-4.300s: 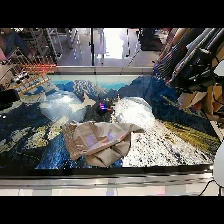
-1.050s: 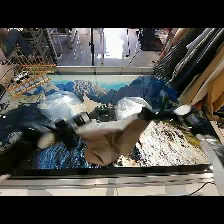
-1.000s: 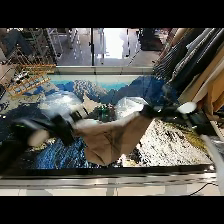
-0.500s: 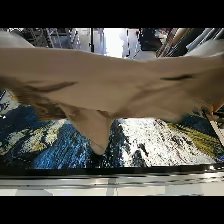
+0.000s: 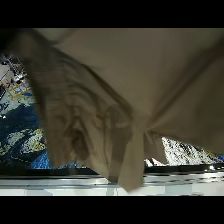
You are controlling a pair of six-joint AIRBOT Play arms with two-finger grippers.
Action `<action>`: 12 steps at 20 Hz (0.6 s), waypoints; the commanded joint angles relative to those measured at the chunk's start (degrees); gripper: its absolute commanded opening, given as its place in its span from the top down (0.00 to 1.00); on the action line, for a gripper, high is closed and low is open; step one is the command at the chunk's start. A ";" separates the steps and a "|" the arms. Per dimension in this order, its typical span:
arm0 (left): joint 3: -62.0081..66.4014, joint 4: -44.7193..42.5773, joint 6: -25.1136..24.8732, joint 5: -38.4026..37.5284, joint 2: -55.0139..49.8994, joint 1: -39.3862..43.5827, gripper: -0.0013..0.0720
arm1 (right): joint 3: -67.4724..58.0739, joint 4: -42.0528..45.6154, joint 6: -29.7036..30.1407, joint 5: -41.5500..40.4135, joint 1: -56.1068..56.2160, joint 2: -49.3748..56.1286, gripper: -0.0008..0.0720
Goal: Fold the clothes and pants, and hang the long-sleeved shirts on hangers.
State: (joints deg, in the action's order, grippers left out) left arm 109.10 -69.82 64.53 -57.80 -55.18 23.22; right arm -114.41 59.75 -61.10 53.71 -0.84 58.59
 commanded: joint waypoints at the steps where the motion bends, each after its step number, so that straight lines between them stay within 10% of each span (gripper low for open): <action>1: 0.02 -7.76 6.56 -0.72 -12.09 -2.40 0.96 | -1.11 -0.20 0.81 -1.22 0.04 17.75 0.97; 7: -1.51 2.47 8.13 3.91 -40.63 -17.92 0.84 | -1.11 -6.29 0.37 -13.68 0.24 46.18 0.97; 8: -1.40 2.60 8.11 7.91 -44.11 -19.47 0.54 | -1.11 -8.33 -0.31 -17.49 0.44 49.24 0.74; 9: -1.18 2.62 8.46 10.75 -46.60 -20.79 0.29 | -1.11 -8.59 -1.92 -18.23 0.42 50.90 0.25; 12: 0.02 -0.09 8.66 5.95 -47.69 -24.98 0.25 | -1.11 -1.36 -12.09 -0.26 -1.84 50.47 0.17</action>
State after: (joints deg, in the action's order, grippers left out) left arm 108.49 -69.23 72.71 -51.07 -98.80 2.48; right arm -115.48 54.83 -65.08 43.35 -1.19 106.10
